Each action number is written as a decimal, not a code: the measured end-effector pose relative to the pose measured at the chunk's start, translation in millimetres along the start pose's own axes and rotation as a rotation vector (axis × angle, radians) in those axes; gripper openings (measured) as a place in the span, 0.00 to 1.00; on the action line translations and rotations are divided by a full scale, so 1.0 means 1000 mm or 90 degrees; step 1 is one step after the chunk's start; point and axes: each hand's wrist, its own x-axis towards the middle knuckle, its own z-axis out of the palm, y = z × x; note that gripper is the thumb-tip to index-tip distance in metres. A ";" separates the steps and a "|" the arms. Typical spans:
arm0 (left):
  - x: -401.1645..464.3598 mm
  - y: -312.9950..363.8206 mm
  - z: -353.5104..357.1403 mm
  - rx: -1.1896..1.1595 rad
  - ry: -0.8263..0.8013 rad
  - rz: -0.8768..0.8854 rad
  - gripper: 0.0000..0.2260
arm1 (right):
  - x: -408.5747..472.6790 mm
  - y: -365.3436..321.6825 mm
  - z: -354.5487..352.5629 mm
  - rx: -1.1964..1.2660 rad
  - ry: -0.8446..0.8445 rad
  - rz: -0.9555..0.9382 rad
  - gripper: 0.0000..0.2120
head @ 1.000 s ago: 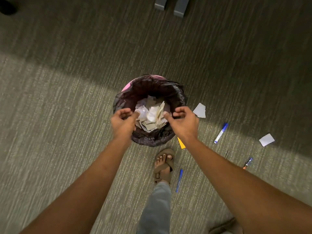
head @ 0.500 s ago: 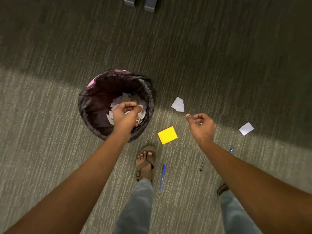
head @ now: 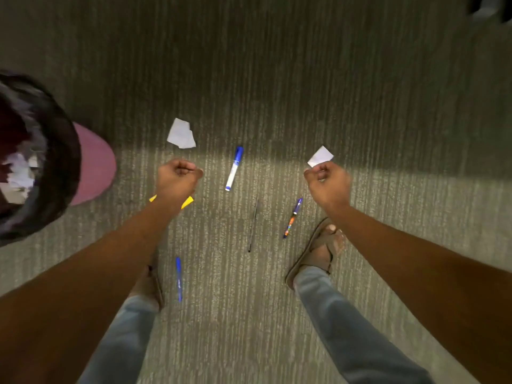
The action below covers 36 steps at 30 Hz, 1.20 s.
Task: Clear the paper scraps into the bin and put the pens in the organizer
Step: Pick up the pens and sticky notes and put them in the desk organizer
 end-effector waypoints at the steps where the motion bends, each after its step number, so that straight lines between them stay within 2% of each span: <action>1: 0.005 -0.010 0.012 0.016 0.002 -0.002 0.10 | 0.010 0.016 -0.005 -0.025 -0.006 0.004 0.04; 7: 0.060 -0.051 0.050 0.099 -0.001 0.016 0.11 | 0.071 0.081 -0.003 -0.113 0.002 0.014 0.04; 10: 0.092 -0.062 0.054 0.191 0.049 0.082 0.10 | 0.096 0.101 0.015 -0.171 0.015 -0.010 0.12; 13: 0.122 -0.067 0.051 0.279 0.108 0.134 0.03 | 0.113 0.110 0.039 -0.250 0.025 -0.042 0.23; 18: 0.153 -0.067 0.045 0.409 0.237 0.259 0.13 | 0.128 0.118 0.068 -0.291 0.070 -0.039 0.30; 20: 0.159 -0.066 0.042 0.420 0.273 0.278 0.16 | 0.130 0.121 0.074 -0.298 0.076 -0.050 0.30; 23: 0.167 -0.065 0.038 0.432 0.262 0.256 0.18 | 0.132 0.126 0.078 -0.304 0.075 -0.080 0.29; 36: 0.176 -0.048 0.042 0.411 0.227 0.215 0.15 | 0.134 0.118 0.079 -0.282 0.064 -0.050 0.21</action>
